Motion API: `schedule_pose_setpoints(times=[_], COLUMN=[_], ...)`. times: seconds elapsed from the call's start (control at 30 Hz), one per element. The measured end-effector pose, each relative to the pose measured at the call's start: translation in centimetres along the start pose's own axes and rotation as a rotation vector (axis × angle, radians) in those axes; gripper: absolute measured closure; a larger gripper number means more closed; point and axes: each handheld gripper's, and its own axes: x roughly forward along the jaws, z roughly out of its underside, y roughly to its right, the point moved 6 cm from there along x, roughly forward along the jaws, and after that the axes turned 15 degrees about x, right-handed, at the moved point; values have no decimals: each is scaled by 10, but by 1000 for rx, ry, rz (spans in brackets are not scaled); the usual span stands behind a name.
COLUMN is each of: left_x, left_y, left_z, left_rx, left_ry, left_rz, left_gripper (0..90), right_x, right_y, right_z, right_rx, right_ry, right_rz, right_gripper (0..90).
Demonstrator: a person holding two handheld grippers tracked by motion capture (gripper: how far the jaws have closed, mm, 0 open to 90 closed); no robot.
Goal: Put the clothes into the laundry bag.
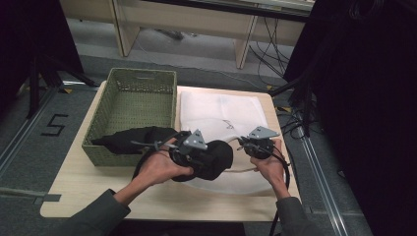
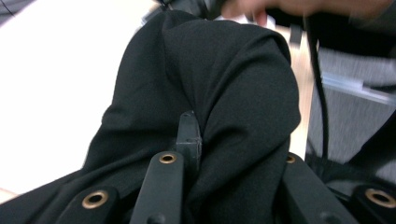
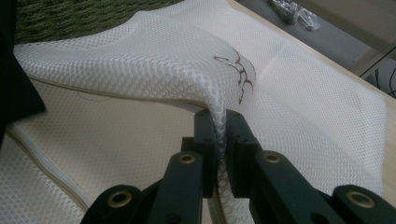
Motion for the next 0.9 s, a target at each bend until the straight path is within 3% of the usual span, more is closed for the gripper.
schedule_pose_setpoints(times=[0.1,0.13,0.17,0.23,0.3,0.33,0.37,0.43,0.47,0.5,0.53,0.57,0.63,0.67,0.7,0.8,0.9], left_x=[16,24,30,44,57,63,68,78,83,85,85,85,82,79,74,57,37], left_y=[4,8,9,12,14,15,15,16,17,18,18,18,18,19,19,17,9], left_z=[4,5,7,10,15,17,20,25,30,30,27,27,22,18,14,4,1], left_rx=[72,63,99,90,131,130,139,118,114,97,82,82,27,-12,-20,-33,-38], left_ry=[-75,-84,-109,-140,-191,-207,-226,-242,-276,-273,-242,-242,-193,-159,-141,-94,-53], left_rz=[-23,-40,-30,-31,-39,-38,-39,-33,-10,-11,-22,-22,4,20,32,34,12], left_gripper=[736,734,734,731,714,705,692,667,638,562,520,458,355,355,328,244,244], right_x=[1,1,1,2,2,3,3,3,3,5,5,5,4,4,4,4,4], right_y=[-1,-2,-2,-3,-5,-6,-7,-7,-7,-7,-7,-7,-6,-6,-6,-7,-7], right_z=[0,0,0,0,-1,0,1,1,1,1,1,1,2,2,1,2,2], right_rx=[-15,-24,-24,-30,-34,-43,-22,-22,-22,-46,-47,-38,-49,-49,-47,-32,-19], right_ry=[-10,-19,-19,-22,-17,-22,-30,-34,-31,-31,-27,-33,-33,-33,-30,-31,-15], right_rz=[-8,-20,-20,-22,-17,-28,-25,-23,-23,-31,-25,-31,-30,-30,-30,-29,-16], right_gripper=[851,852,852,852,852,852,852,851,851,851,851,851,850,850,850,848,847])
